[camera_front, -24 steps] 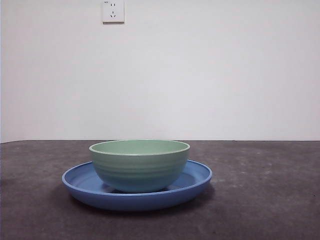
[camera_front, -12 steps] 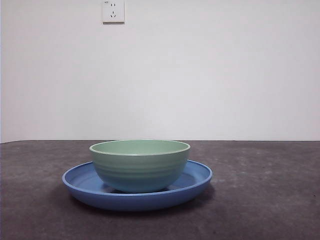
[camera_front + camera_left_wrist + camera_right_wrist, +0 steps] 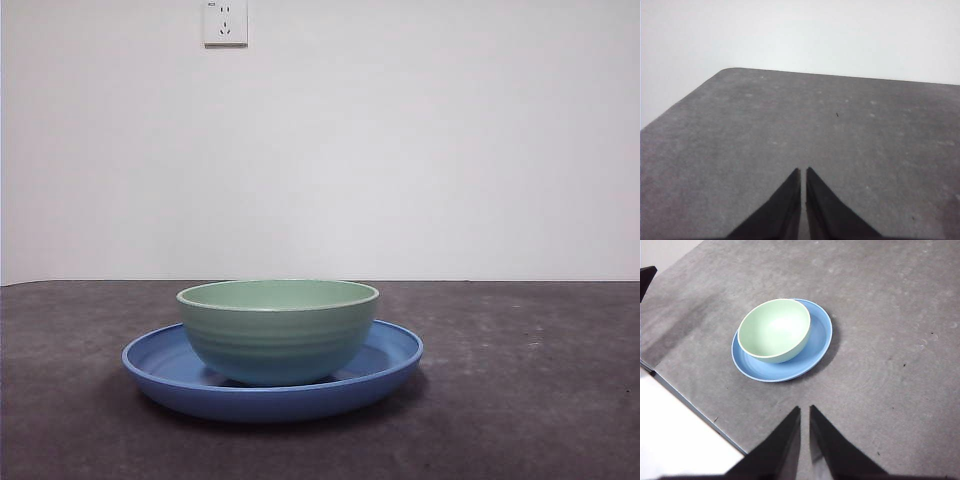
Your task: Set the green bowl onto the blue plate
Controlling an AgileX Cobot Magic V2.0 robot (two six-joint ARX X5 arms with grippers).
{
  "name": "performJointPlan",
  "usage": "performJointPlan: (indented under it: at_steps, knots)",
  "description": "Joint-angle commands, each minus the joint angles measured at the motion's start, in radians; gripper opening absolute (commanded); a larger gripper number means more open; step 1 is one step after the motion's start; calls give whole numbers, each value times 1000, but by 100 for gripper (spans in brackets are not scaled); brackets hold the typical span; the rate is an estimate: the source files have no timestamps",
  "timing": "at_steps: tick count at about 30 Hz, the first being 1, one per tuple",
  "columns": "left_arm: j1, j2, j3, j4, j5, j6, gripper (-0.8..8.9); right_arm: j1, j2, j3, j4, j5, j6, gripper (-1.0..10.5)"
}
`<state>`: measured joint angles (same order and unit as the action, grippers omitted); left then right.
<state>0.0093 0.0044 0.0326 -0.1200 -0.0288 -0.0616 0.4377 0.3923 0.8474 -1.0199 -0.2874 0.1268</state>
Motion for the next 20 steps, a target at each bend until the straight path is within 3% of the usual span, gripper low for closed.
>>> performJointPlan:
  at_steps: [1,15,20]
  knots:
    - [-11,-1,-21,-21,-4,35,19,5,3,6,10,0,-4,28]
    - [-21,-1,-21,-74,2,145,19,5,3,7,10,0,-4,28]
    - [-21,-1,-21,-74,3,113,19,5,3,7,10,0,-4,28]
